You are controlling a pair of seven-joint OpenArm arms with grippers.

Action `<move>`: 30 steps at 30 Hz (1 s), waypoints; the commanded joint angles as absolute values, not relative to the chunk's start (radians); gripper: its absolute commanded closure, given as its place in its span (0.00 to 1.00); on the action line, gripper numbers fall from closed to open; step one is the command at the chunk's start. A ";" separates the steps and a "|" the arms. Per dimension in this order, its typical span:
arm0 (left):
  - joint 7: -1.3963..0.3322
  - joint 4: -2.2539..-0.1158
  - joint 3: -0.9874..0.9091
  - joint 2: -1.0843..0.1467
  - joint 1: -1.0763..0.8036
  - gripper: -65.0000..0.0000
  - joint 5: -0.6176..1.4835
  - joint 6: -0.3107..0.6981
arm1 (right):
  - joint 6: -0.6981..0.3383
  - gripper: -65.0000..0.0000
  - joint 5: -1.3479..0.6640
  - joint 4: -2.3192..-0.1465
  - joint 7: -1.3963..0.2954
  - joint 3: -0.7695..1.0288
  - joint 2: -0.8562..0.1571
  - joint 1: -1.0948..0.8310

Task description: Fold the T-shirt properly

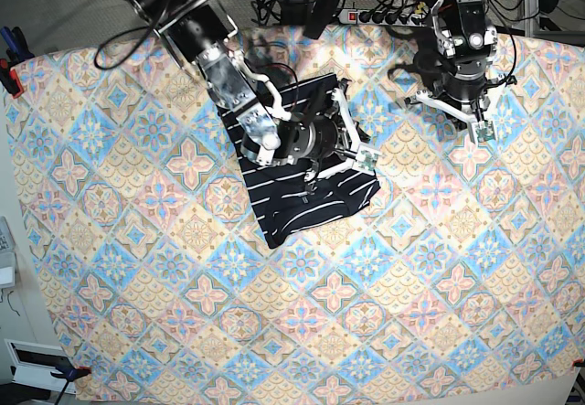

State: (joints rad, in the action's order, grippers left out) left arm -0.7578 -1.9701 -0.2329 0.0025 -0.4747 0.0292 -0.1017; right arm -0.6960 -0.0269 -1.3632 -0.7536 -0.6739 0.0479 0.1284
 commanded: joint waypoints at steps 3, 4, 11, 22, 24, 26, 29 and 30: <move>-0.739 -1.989 -0.234 0.016 -0.466 1.00 0.022 -0.104 | -0.698 0.97 -0.039 -1.274 -0.687 -0.671 0.056 0.163; -0.739 -1.988 -0.234 0.016 -0.466 1.00 0.022 -0.104 | -0.698 0.97 -0.039 -1.248 -0.676 -0.671 0.056 0.168; -0.740 -1.985 -0.234 0.010 -0.463 1.00 0.045 -0.102 | -0.630 0.97 -0.039 -1.096 -0.576 -0.667 0.039 0.202; -0.822 -1.969 -0.234 0.001 -0.446 1.00 0.177 -0.102 | -0.631 0.97 -0.038 -1.078 -0.556 -0.489 -0.096 0.257; -0.822 -1.969 -0.234 0.001 -0.446 1.00 0.182 -0.102 | -0.631 0.97 -0.038 -1.078 -0.556 -0.466 -0.114 0.280; -0.822 -1.969 -0.220 0.001 -0.444 1.00 0.182 -0.102 | -0.631 0.97 -0.038 -1.075 -0.556 -0.447 -0.128 0.309; -0.822 -1.969 -0.199 -0.008 -0.450 1.00 0.182 -0.102 | -0.631 0.97 -0.038 -1.055 -0.556 -0.435 -0.159 0.354; -0.822 -1.969 -0.199 -0.012 -0.450 1.00 0.182 -0.102 | -0.631 0.97 -0.038 -1.035 -0.556 -0.435 -0.170 0.372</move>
State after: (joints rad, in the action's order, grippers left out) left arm -0.8375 -1.9541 -0.1955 -0.0036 -0.4496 0.1856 -0.0952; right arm -0.6312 -0.0307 -1.0229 -0.5709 -0.4397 -0.1661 0.3450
